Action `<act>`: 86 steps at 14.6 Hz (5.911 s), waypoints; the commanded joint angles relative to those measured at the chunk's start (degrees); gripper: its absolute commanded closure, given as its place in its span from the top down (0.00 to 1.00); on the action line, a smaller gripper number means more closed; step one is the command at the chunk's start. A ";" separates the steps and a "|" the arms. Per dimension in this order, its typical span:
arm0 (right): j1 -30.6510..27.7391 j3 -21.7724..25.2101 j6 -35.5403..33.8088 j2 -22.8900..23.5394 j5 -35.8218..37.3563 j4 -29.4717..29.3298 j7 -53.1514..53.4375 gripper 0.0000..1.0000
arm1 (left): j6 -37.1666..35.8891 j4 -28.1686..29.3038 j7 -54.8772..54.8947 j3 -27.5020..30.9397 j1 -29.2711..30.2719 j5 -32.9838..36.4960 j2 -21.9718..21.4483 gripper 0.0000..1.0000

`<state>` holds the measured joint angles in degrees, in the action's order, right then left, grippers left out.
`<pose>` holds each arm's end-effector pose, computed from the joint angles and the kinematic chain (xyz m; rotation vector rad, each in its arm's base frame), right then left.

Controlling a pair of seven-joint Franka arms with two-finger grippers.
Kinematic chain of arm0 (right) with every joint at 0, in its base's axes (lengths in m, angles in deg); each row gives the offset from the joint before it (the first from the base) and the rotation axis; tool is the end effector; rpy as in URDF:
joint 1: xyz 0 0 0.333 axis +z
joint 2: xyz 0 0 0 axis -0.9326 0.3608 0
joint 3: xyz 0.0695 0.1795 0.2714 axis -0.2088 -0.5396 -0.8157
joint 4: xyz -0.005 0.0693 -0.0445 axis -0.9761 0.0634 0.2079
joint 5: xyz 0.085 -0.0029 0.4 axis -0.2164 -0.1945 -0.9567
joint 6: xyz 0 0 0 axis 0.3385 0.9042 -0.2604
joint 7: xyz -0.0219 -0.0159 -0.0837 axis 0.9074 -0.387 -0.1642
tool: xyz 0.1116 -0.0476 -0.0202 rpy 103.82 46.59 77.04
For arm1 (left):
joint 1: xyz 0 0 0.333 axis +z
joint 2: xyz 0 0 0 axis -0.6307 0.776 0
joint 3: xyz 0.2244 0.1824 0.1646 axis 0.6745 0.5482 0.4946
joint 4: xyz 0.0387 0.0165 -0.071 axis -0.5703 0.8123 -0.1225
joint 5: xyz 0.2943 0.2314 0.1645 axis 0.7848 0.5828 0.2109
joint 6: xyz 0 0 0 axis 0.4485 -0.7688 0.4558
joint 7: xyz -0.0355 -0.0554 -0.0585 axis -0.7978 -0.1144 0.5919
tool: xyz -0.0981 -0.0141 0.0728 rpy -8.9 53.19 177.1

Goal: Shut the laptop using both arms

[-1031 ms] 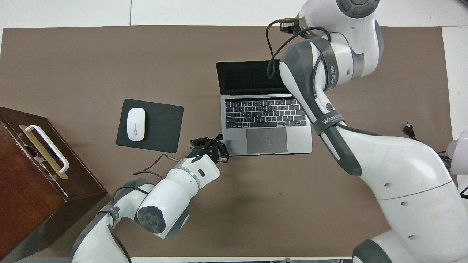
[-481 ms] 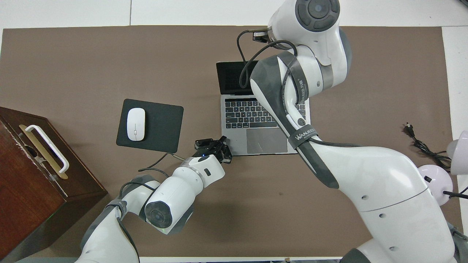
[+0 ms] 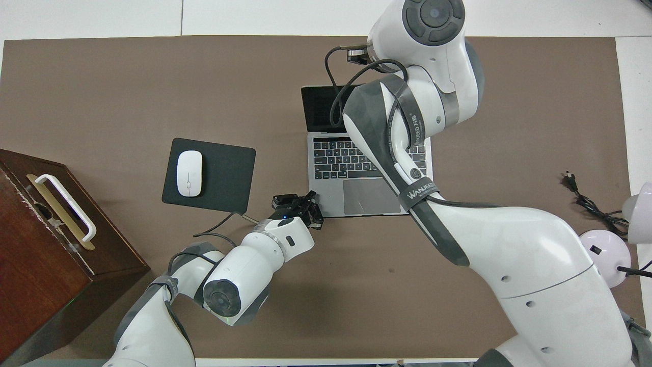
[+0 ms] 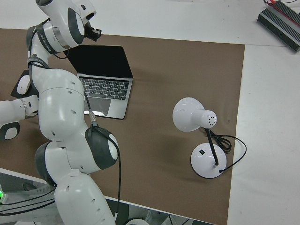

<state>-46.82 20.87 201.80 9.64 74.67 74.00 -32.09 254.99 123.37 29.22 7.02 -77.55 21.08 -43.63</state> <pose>0.7620 0.3046 0.4465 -3.0496 0.0696 -0.4390 0.4241 -0.3513 0.2558 2.5931 -0.6481 0.9191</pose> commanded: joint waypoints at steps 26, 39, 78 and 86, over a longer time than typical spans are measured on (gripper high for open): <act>-3.14 -3.86 -15.96 -9.65 -13.78 21.14 1.38 0.00 | 1.06 -0.37 3.21 0.64 -0.84 1.36 2.69 0.00; -3.05 -3.95 -8.92 -9.91 -13.78 27.65 1.38 0.00 | 1.06 -0.37 3.21 0.64 -0.84 1.36 2.61 0.00; -25.18 -3.16 -29.56 -37.23 -0.16 25.17 -30.16 1.00 | 0.53 2.97 -0.04 0.47 0.04 1.36 -1.08 0.00; -28.01 -3.25 -18.07 -48.40 -2.71 44.86 -29.31 1.00 | -8.14 4.46 -0.48 0.29 0.92 1.36 -7.31 0.00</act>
<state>-74.57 18.11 179.56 -33.35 73.09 110.68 -61.99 252.01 125.86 29.98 7.12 -77.22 21.26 -46.41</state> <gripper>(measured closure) 0.000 0.991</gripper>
